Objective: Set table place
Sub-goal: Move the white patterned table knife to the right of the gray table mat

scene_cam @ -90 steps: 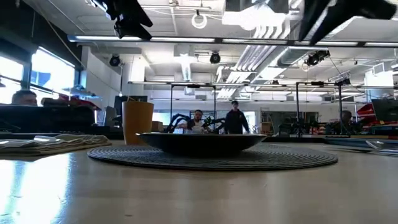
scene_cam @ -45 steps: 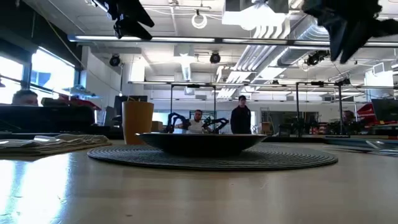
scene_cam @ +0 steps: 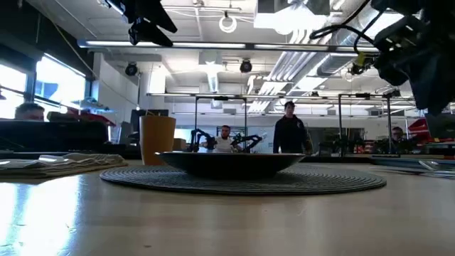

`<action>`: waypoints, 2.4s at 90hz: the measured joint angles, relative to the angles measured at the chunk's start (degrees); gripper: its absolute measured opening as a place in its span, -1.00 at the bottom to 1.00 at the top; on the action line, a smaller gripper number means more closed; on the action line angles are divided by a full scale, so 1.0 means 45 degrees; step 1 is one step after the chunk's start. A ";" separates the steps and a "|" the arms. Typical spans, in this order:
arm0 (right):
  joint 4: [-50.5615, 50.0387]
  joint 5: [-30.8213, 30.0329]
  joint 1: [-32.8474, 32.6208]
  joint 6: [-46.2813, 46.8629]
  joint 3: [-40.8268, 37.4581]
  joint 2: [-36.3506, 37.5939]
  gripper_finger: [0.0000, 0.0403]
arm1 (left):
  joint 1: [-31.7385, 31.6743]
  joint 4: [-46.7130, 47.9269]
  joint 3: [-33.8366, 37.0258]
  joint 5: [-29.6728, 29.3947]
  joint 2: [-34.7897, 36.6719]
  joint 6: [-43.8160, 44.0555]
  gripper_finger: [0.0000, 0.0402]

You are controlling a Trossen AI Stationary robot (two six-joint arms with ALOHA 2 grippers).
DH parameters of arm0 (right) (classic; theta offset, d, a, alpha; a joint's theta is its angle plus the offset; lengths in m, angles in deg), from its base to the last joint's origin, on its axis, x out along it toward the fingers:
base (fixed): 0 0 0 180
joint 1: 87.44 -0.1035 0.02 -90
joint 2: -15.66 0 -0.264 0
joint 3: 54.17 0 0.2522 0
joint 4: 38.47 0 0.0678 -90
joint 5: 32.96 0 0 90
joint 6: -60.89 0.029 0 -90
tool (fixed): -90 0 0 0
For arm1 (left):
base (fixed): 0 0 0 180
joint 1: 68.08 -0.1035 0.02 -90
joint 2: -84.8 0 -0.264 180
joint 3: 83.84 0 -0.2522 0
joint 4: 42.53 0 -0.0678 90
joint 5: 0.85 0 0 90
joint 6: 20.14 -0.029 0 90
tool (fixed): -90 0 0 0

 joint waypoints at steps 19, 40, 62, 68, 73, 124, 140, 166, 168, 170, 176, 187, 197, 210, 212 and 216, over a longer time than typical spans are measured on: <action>0.0229 -0.1486 -0.0166 0.0566 0.0149 0.0000 -0.73 | 0.0000 -0.0010 0.0000 -0.0235 0.0005 0.0000 0.11; -0.0111 -0.1656 -0.0166 0.0563 0.0149 0.0000 -0.98 | 0.0000 -0.0005 0.0000 -0.0289 0.0000 -0.0015 0.11; 0.2403 -0.3920 -0.0773 -0.0247 0.0154 -0.0002 -1.00 | 0.0000 -0.0010 0.0000 -0.0296 0.0005 -0.0097 0.11; 0.2464 -0.4798 -0.0967 0.0003 0.0159 -0.0070 -1.00 | 0.0000 -0.0005 0.0000 -0.0298 0.0005 -0.0102 0.11; 0.2233 -0.4788 -0.1075 0.0090 0.0159 -0.0238 -1.00 | 0.0000 -0.0010 0.0000 -0.0298 0.0001 -0.0126 0.11; 0.0588 -0.3531 -0.2470 0.1548 0.0154 -0.2835 -1.00 | -0.0031 -0.0004 0.0000 -0.0288 0.0002 -0.0356 0.11; -0.2003 -0.4137 -0.2152 0.1522 0.1098 -0.2861 -1.00 | -0.0081 -0.0012 0.0000 -0.0216 0.0005 -0.0355 0.11; -0.7376 -0.7242 -0.1380 0.0947 0.5071 -0.2660 -1.00 | -0.0083 -0.0015 0.0000 -0.0162 0.0000 -0.0355 0.11; -0.7590 -0.7228 -0.1251 0.0650 0.5421 -0.2657 -1.00 | -0.0083 -0.0008 0.0003 -0.0165 0.0003 -0.0355 0.11; -0.7791 -0.7187 -0.1120 0.0321 0.5757 -0.2657 -1.00 | -0.0083 -0.0005 0.0003 -0.0162 0.0000 -0.0355 0.11; -0.8391 -0.6231 -0.0562 -0.0765 0.6414 -0.2652 -1.00 | -0.0080 -0.0005 0.0005 -0.0160 0.0005 -0.0401 0.11; -0.8767 -0.2064 0.0541 -0.3077 0.6529 -0.2536 -1.00 | -0.0083 -0.0010 0.0005 -0.0002 0.0000 -0.0607 0.11; -0.8835 -0.0072 0.0495 -0.3999 0.6295 -0.2487 -1.00 | -0.0073 -0.0005 0.0005 0.0086 0.0001 -0.0680 0.11; -0.7954 0.0756 0.0081 -0.3753 0.5554 -0.2467 -1.00 | -0.0073 -0.0005 0.0005 0.0176 0.0003 -0.0693 0.11; -0.7537 0.0785 -0.0047 -0.3572 0.5307 -0.2468 -1.00 | -0.0073 -0.0005 0.0005 0.0178 0.0005 -0.0695 0.11; -0.6533 0.0860 -0.0308 -0.3297 0.4762 -0.2477 -1.00 | -0.0073 -0.0009 0.0005 0.0180 0.0002 -0.0695 0.11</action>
